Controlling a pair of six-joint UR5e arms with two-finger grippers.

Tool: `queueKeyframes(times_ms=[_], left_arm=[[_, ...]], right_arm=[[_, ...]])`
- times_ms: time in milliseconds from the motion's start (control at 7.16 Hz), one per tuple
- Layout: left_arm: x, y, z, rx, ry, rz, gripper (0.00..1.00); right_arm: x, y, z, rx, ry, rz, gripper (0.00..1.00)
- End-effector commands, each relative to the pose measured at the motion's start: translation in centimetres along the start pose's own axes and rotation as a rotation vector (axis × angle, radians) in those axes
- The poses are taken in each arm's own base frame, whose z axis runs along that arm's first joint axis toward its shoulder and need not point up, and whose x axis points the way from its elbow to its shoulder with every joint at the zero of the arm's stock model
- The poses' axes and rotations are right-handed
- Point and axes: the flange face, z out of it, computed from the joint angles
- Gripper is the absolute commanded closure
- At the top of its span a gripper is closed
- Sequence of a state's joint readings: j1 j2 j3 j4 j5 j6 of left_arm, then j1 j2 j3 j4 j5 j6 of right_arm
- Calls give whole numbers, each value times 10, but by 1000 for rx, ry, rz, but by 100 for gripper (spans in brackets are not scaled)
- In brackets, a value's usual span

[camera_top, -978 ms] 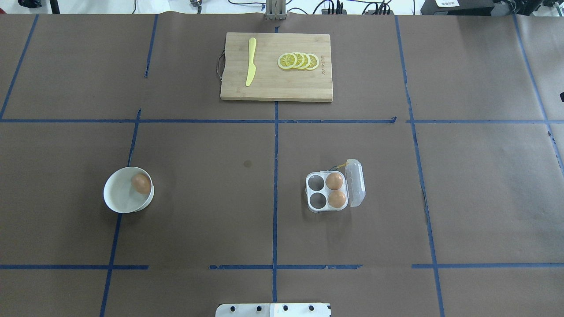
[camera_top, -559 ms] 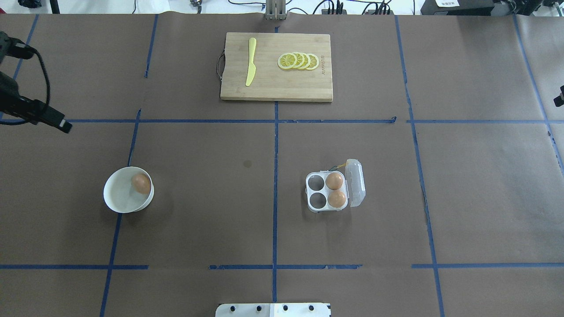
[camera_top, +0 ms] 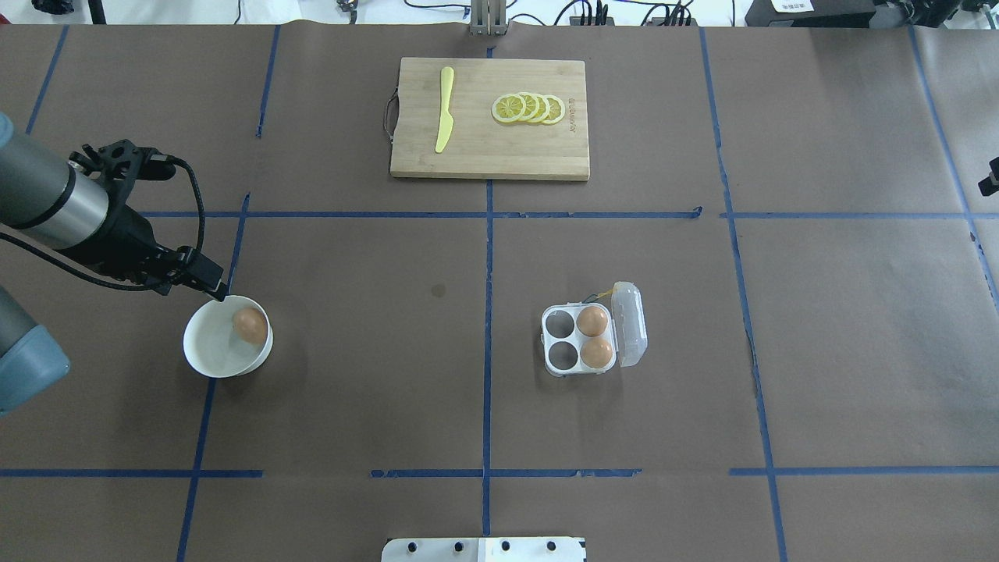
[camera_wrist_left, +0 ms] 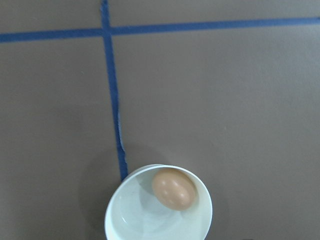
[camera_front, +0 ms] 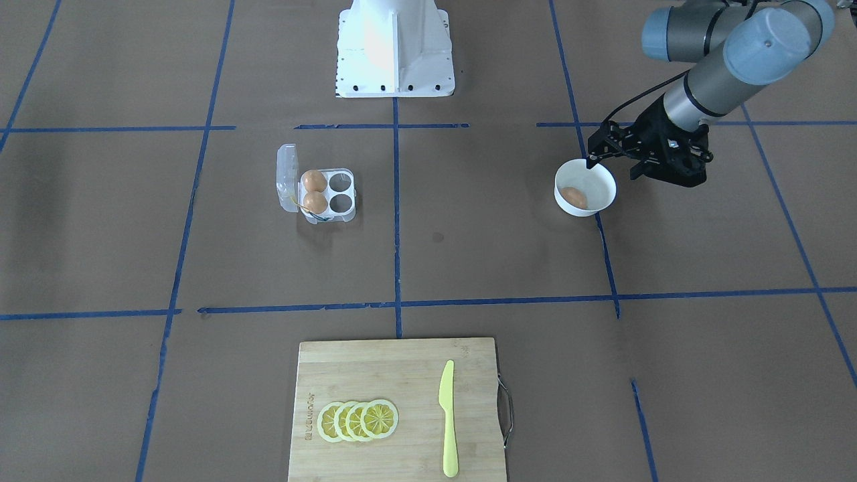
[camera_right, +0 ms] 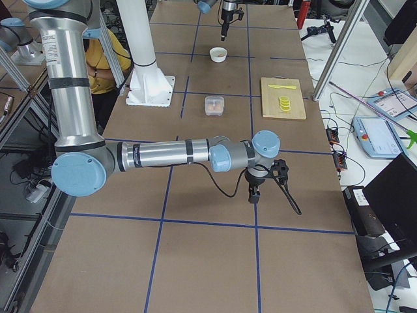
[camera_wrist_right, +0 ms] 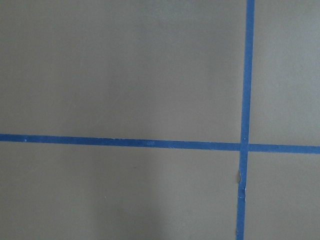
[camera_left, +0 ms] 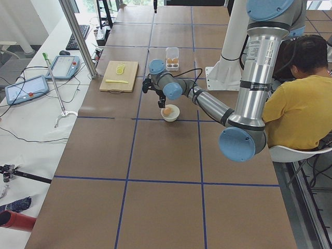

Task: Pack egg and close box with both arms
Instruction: 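Reach the left gripper down into the white bowl over the brown egg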

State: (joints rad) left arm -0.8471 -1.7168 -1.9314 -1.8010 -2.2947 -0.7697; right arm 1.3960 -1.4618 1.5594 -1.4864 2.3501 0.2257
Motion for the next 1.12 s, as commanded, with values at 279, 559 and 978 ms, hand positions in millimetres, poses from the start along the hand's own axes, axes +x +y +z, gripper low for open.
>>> queueKeyframes(times_ms=[279, 559, 978], left_arm=[[8, 12, 46, -43, -43, 105, 12], [-3, 10, 63, -73, -60, 74, 15], [3, 9, 78, -94, -57, 82, 18]], right_arm=[[-2, -1, 3, -5, 0, -5, 0], [0, -1, 5, -8, 1, -7, 0], [0, 0, 6, -12, 1, -6, 0]])
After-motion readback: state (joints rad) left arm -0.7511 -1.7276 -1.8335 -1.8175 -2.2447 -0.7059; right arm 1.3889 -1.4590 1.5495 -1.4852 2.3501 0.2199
